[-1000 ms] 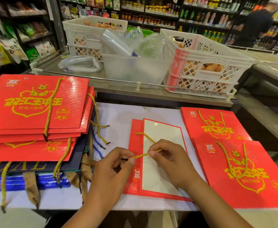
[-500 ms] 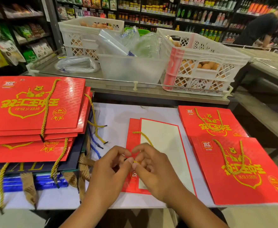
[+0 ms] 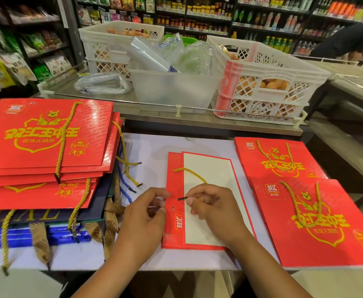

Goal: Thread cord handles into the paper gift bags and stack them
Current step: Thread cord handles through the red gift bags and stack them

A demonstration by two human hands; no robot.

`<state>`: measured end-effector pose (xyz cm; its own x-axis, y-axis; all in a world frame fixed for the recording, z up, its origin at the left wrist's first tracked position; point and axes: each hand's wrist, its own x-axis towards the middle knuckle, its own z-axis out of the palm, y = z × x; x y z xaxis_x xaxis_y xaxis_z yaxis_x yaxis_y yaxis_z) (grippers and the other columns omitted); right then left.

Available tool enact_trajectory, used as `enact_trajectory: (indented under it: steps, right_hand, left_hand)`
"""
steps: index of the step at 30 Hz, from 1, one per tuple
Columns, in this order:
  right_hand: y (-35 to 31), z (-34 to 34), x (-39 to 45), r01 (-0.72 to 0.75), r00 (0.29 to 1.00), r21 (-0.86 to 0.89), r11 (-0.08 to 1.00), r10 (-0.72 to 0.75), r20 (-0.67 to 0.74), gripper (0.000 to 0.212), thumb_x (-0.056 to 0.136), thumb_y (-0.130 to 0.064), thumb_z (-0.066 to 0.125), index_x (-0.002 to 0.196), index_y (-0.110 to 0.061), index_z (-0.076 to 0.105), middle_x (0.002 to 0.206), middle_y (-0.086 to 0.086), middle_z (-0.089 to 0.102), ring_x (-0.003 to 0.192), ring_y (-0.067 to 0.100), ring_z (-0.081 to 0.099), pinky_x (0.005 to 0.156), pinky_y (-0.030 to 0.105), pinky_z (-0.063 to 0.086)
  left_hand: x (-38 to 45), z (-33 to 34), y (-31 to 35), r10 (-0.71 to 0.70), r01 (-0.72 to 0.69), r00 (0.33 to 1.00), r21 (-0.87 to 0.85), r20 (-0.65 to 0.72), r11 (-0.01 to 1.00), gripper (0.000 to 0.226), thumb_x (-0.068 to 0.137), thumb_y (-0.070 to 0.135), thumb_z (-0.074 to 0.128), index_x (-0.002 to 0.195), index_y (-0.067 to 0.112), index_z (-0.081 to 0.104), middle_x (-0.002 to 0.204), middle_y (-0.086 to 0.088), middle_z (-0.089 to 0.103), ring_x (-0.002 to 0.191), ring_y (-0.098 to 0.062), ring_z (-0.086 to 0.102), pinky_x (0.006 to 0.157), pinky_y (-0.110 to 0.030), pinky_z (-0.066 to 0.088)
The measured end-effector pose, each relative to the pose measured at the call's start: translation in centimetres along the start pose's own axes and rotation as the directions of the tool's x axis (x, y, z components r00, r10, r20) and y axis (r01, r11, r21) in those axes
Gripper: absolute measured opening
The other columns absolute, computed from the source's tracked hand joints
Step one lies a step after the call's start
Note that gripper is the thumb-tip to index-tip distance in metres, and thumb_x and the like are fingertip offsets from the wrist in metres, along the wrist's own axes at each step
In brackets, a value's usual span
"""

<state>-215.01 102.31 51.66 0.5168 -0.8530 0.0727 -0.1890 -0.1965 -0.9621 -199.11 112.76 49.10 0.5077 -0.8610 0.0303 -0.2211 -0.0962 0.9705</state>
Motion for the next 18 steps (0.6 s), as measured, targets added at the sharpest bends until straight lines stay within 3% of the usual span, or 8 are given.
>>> enact_trajectory:
  steps: [6,11,15,18]
  right_hand:
    - [0.24,-0.39,0.9,-0.016,0.999,0.011,1.0,0.016,0.048,0.009,0.091,-0.007,0.077,0.091,-0.015,0.08,0.069,0.005,0.073,0.06,0.014,0.065,0.062,0.025,0.054]
    - [0.64,-0.43,0.88,0.003,1.0,-0.013,1.0,-0.003,0.016,0.007,0.093,-0.013,0.075,0.091,-0.019,0.079,0.075,-0.002,0.076,0.065,0.013,0.069,0.064,0.021,0.055]
    - [0.85,-0.08,0.36,0.035,0.998,-0.022,0.999,-0.034,0.043,0.012,0.093,-0.014,0.075,0.09,-0.025,0.079,0.084,-0.012,0.076,0.081,0.01,0.072,0.072,0.018,0.056]
    - [0.87,0.01,0.44,0.037,0.999,-0.017,0.999,-0.037,0.028,0.012,0.092,-0.014,0.077,0.091,-0.025,0.08,0.086,-0.011,0.077,0.083,0.01,0.073,0.073,0.018,0.056]
  left_hand:
    - [0.29,-0.28,-0.11,0.001,-0.002,1.0,-0.101,-0.002,0.995,0.036,0.095,-0.007,0.061,0.108,0.025,0.069,0.098,0.001,0.074,0.089,-0.019,0.07,0.079,-0.035,0.061]
    - [0.37,-0.42,-0.26,0.001,0.001,1.0,-0.12,0.018,0.993,0.049,0.089,-0.019,0.058,0.114,0.022,0.068,0.103,0.001,0.076,0.097,-0.015,0.073,0.088,-0.04,0.062]
    - [0.22,-0.14,0.03,0.014,-0.012,1.0,-0.087,0.018,0.996,0.045,0.091,0.0,0.074,0.12,0.033,0.065,0.108,0.012,0.076,0.1,-0.012,0.073,0.086,-0.039,0.062]
    - [0.3,0.14,0.14,-0.007,0.006,1.0,-0.062,-0.02,0.998,0.032,0.089,0.015,0.08,0.113,0.033,0.068,0.1,0.011,0.078,0.095,-0.01,0.074,0.086,-0.036,0.062]
